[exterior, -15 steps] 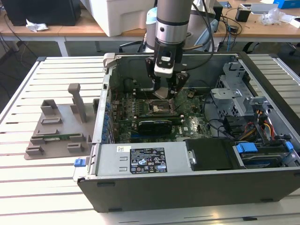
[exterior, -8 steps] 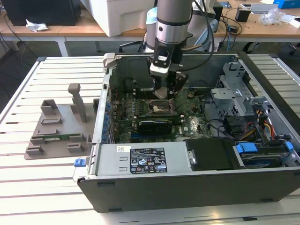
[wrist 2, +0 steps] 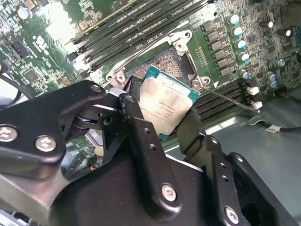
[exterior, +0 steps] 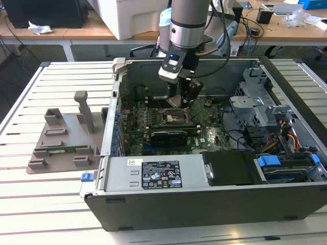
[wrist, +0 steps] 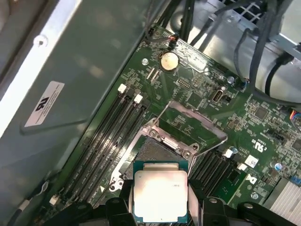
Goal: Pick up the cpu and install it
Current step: 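Place the cpu into insertion slot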
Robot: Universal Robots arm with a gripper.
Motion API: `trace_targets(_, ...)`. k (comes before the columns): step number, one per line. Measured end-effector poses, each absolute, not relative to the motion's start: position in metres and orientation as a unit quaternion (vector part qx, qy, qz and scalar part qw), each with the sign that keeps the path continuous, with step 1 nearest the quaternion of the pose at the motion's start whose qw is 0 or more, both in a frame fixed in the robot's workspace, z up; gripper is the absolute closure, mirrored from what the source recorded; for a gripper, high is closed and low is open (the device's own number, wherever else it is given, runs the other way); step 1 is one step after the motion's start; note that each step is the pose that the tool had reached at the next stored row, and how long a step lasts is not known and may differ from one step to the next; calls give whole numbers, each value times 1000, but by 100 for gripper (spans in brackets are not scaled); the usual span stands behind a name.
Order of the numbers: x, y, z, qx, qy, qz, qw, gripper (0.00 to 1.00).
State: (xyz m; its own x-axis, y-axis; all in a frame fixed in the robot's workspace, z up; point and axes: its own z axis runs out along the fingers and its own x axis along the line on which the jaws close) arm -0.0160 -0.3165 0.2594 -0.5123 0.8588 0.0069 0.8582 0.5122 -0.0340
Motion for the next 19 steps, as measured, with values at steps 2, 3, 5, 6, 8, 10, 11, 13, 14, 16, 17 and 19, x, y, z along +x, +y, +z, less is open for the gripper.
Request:
trace_targets(2,-16,-316,259,-504,-863,13,11,45)
trace_targets(3,-16,-316,259,-511,-859,13,11,45)
trace_targets(5,-16,-316,259,-521,-854,13,11,45)
trace_targets(6,-16,-316,259,-528,-849,13,11,45)
trace_targets(8,-16,-316,259,-537,-844,14,11,45)
trace_targets(10,-16,-316,259,-549,-836,14,11,45)
trace_targets(11,-16,-316,259,-560,-828,15,11,45)
trace_targets(13,-16,-316,259,-571,-821,15,11,45)
trace_targets(14,-16,-316,259,-579,-815,16,10,45)
trace_targets(16,-16,-316,259,-597,-802,17,10,45)
trace_targets(17,-16,-316,259,-606,-796,17,10,45)
trace_targets(19,-16,-316,259,-617,-786,18,9,45)
